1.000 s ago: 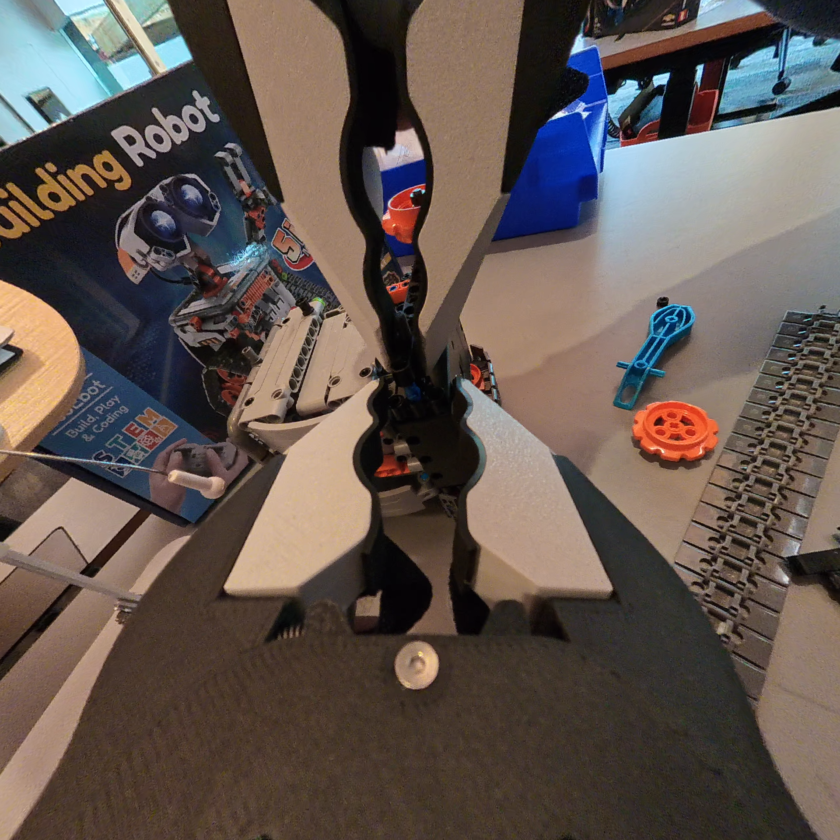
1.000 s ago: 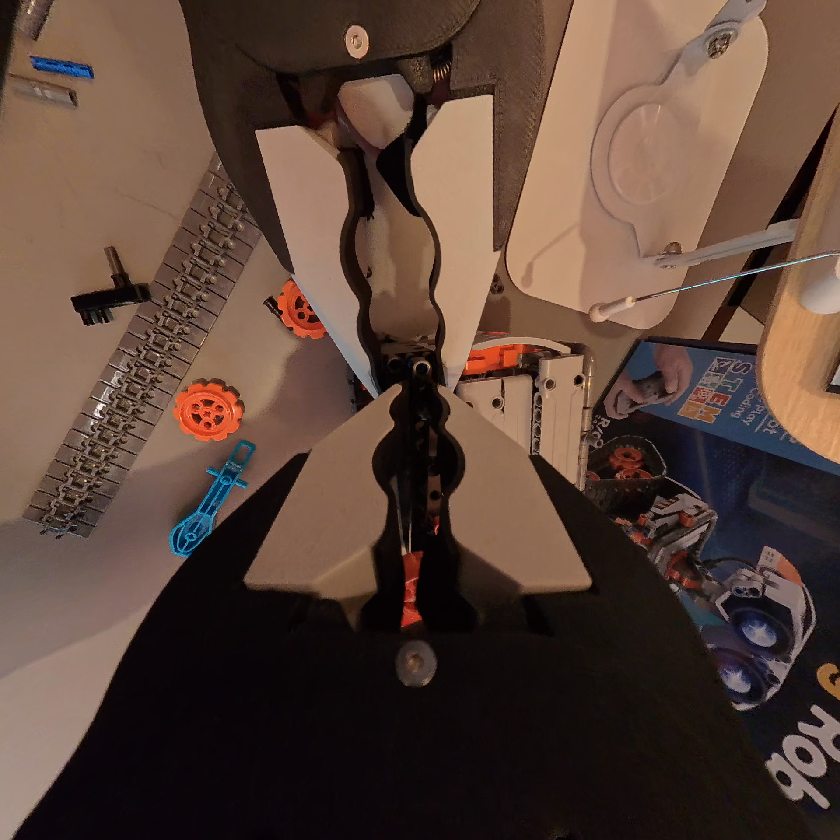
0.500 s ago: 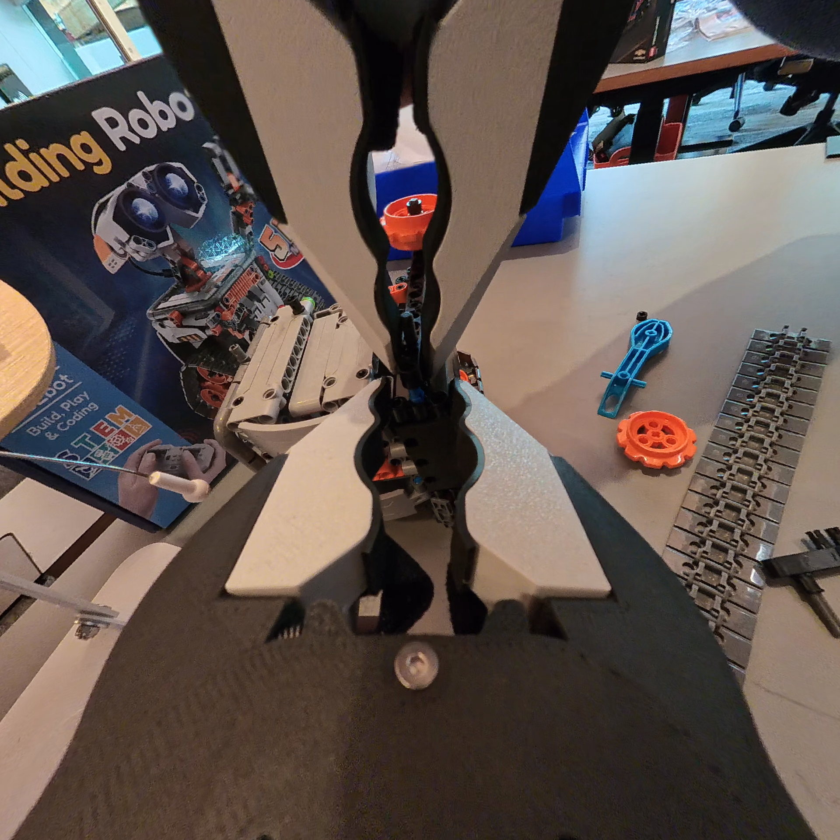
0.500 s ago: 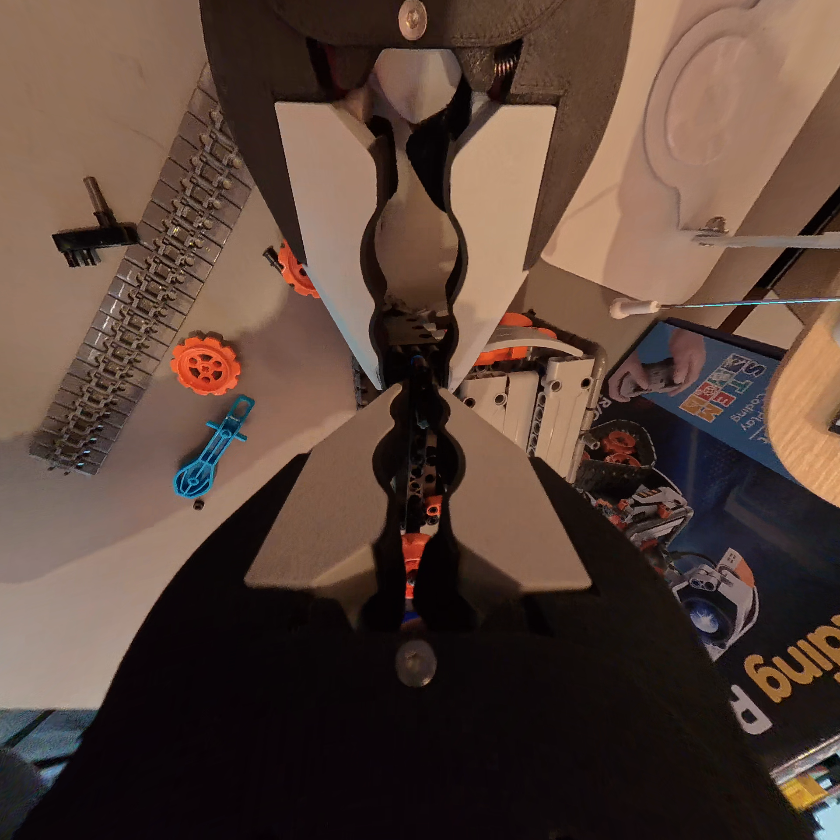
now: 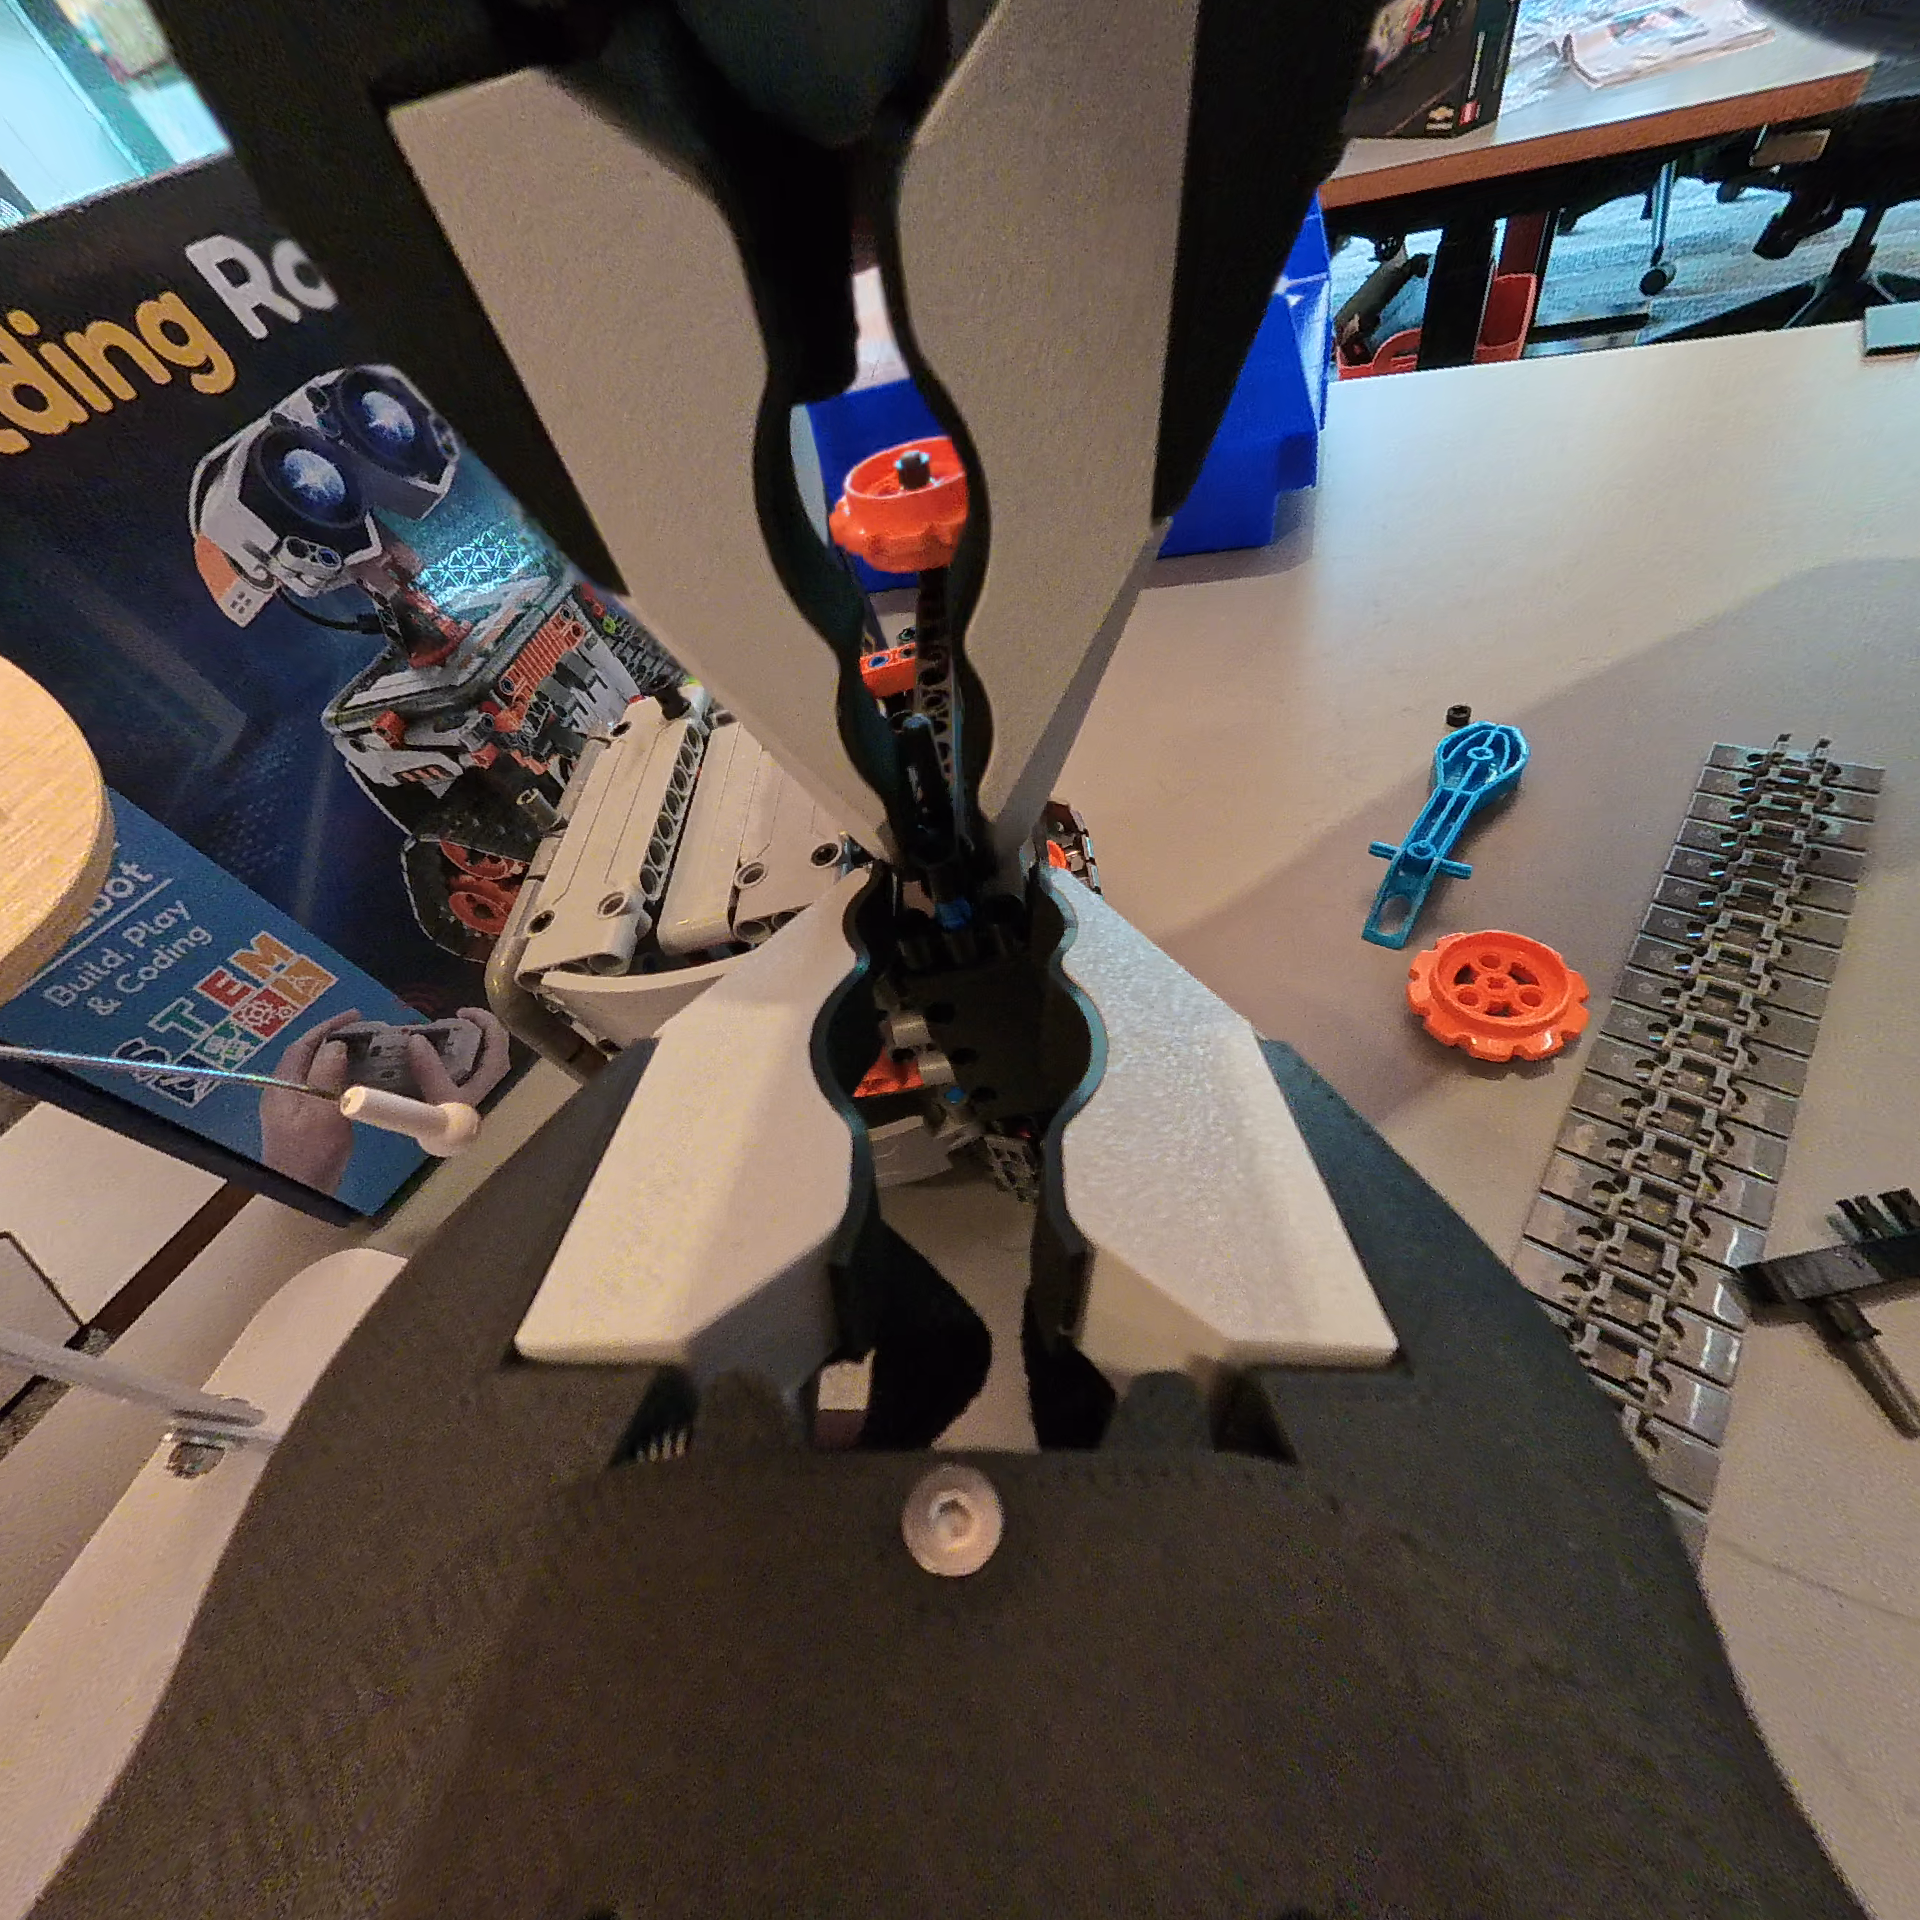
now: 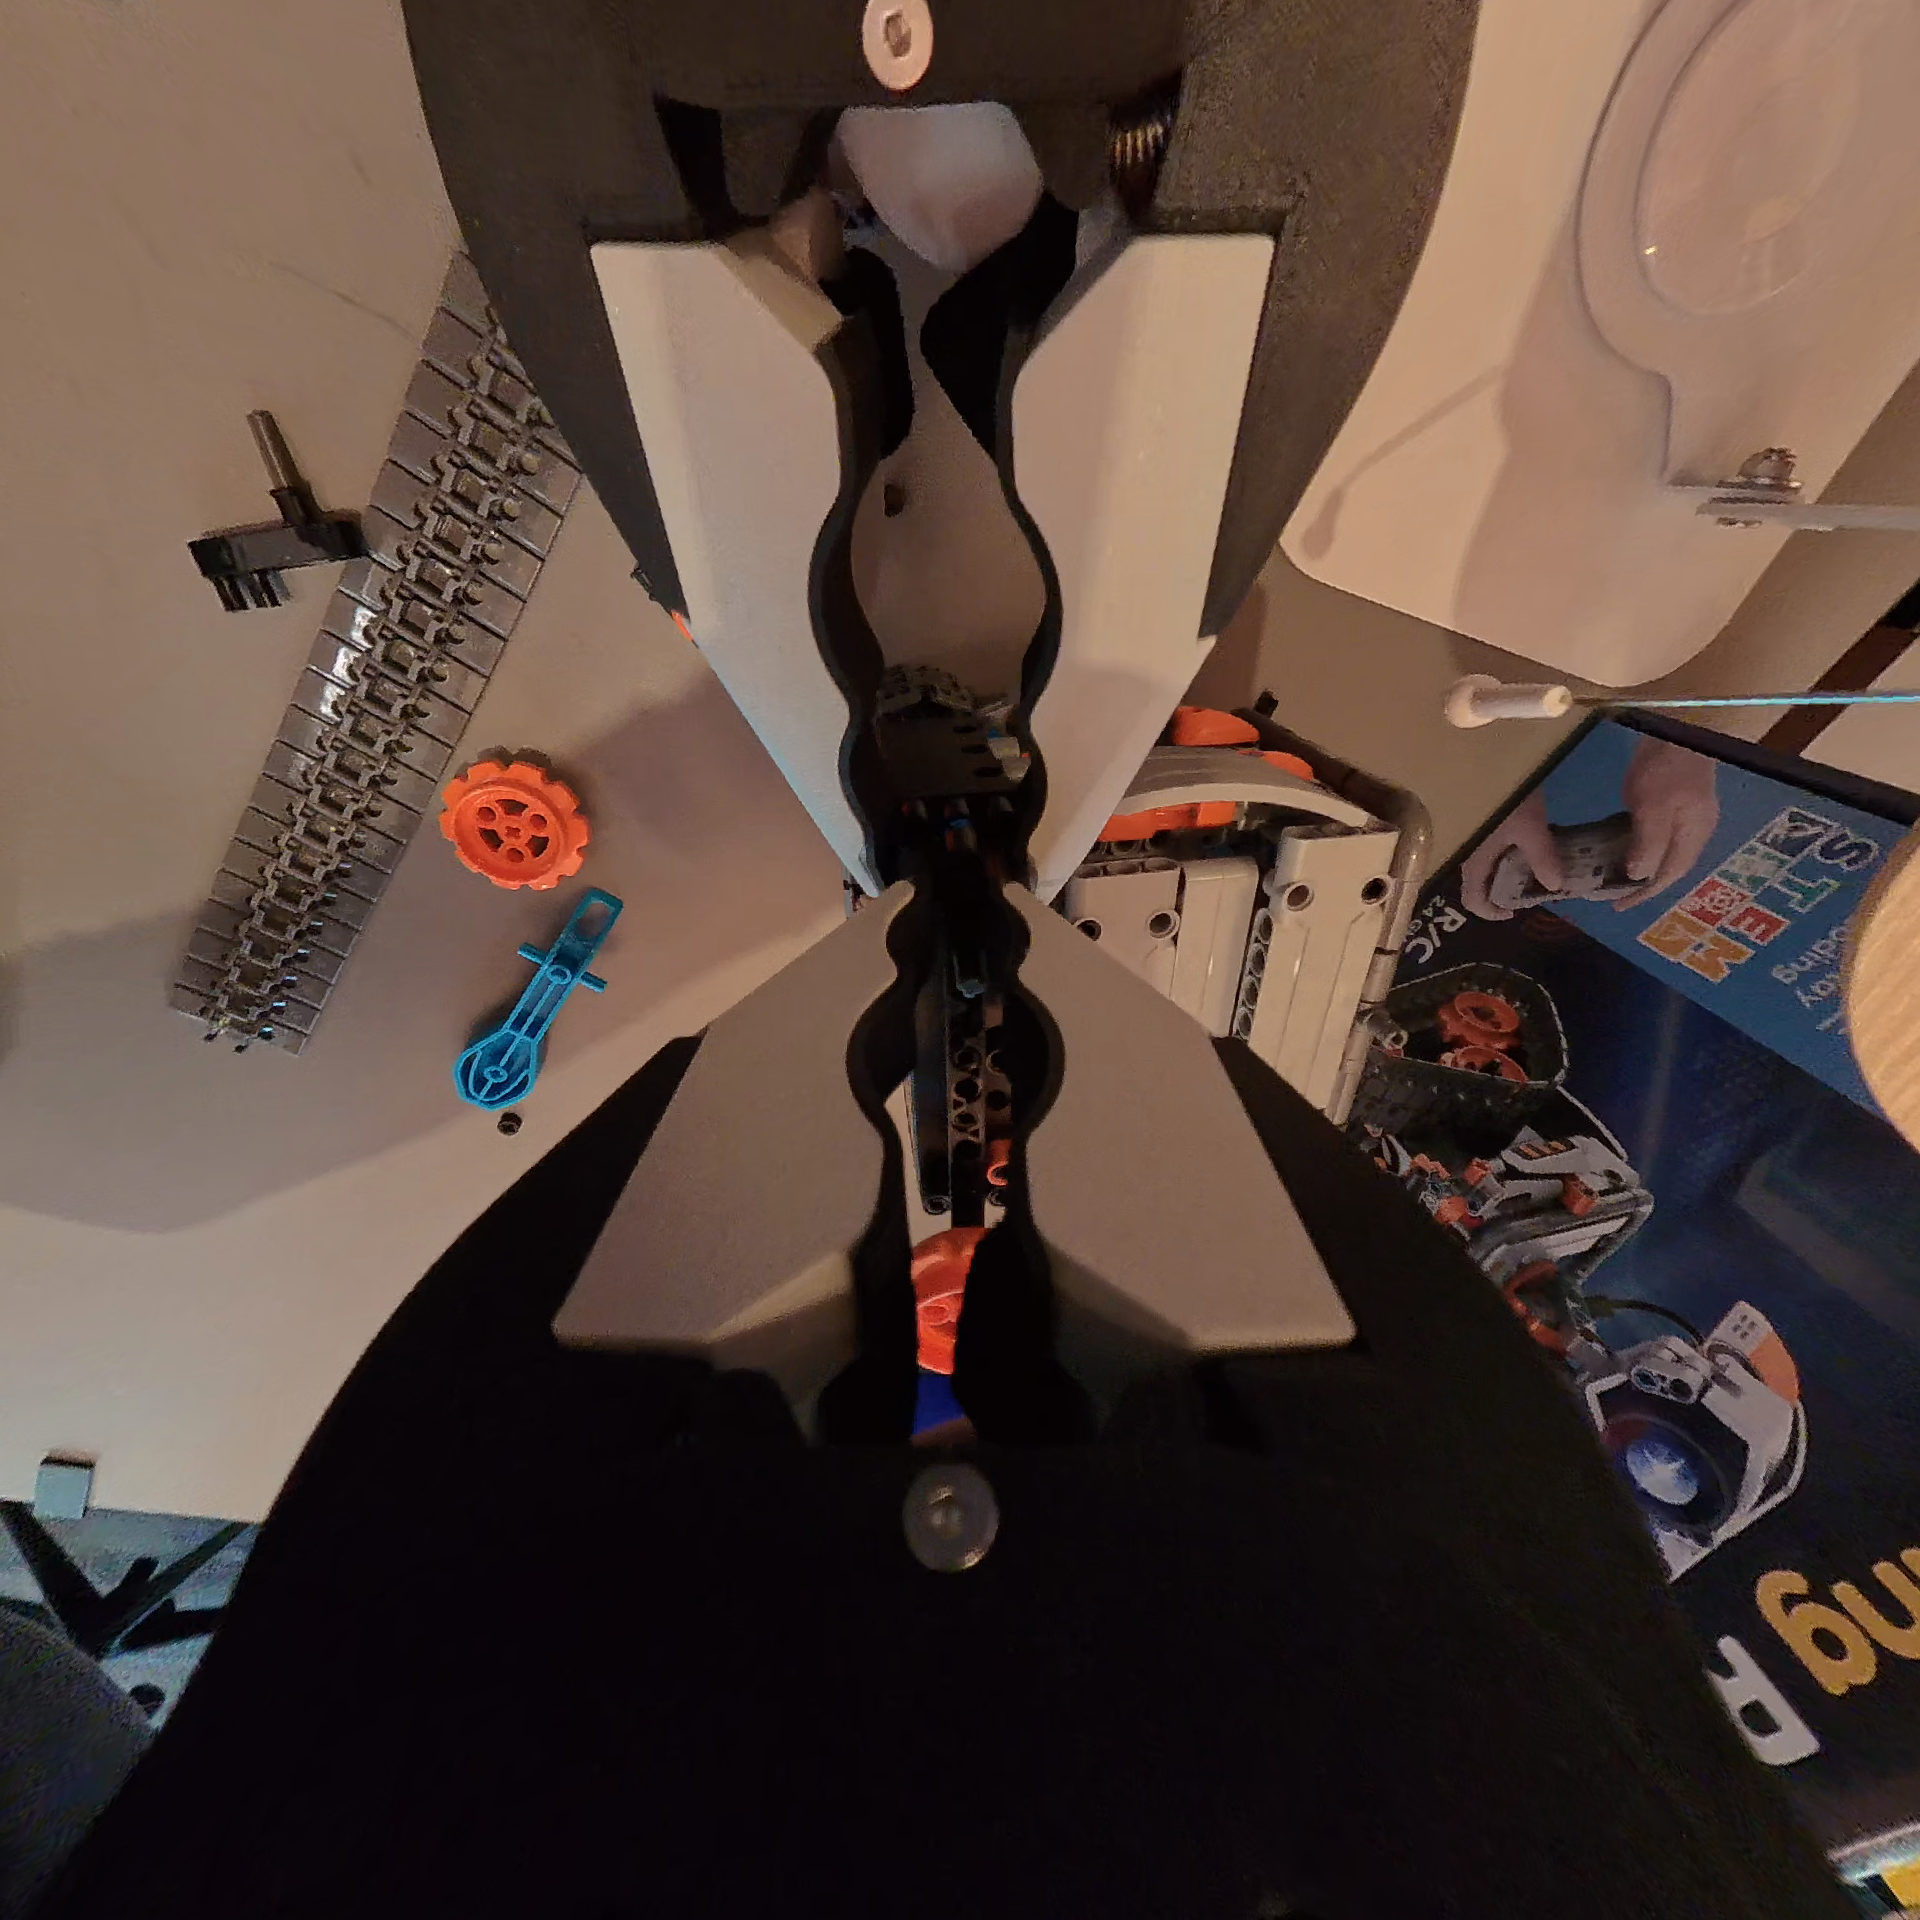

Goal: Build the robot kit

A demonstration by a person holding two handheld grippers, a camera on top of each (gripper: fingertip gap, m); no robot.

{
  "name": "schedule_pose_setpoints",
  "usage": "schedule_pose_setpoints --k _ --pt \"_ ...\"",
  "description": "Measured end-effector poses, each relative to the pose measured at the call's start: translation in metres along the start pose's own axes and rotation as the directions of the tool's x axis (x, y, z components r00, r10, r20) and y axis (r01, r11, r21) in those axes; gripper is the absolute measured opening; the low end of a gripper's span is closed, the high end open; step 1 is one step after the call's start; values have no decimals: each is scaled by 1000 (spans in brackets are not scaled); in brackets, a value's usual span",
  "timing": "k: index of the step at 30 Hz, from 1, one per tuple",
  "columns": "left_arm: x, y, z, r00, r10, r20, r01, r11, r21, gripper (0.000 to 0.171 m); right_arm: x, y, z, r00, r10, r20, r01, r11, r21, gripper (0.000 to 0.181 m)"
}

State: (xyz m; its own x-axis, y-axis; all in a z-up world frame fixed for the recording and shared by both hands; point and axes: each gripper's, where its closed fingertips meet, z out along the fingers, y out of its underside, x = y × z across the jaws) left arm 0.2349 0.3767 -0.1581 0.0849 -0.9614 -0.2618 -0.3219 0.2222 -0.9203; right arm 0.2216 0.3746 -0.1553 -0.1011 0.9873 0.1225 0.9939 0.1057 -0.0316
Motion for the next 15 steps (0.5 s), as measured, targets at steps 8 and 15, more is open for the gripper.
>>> schedule_pose_setpoints --k 8,15 --pt "-2 0 1 1000 -7 -9 7 1000 5 25 4 -7 -16 996 -13 -84 24 991 135 4" --pt "-2 0 1 1000 -16 -9 16 1000 12 25 5 -7 -15 997 23 -78 -12 991 136 2"
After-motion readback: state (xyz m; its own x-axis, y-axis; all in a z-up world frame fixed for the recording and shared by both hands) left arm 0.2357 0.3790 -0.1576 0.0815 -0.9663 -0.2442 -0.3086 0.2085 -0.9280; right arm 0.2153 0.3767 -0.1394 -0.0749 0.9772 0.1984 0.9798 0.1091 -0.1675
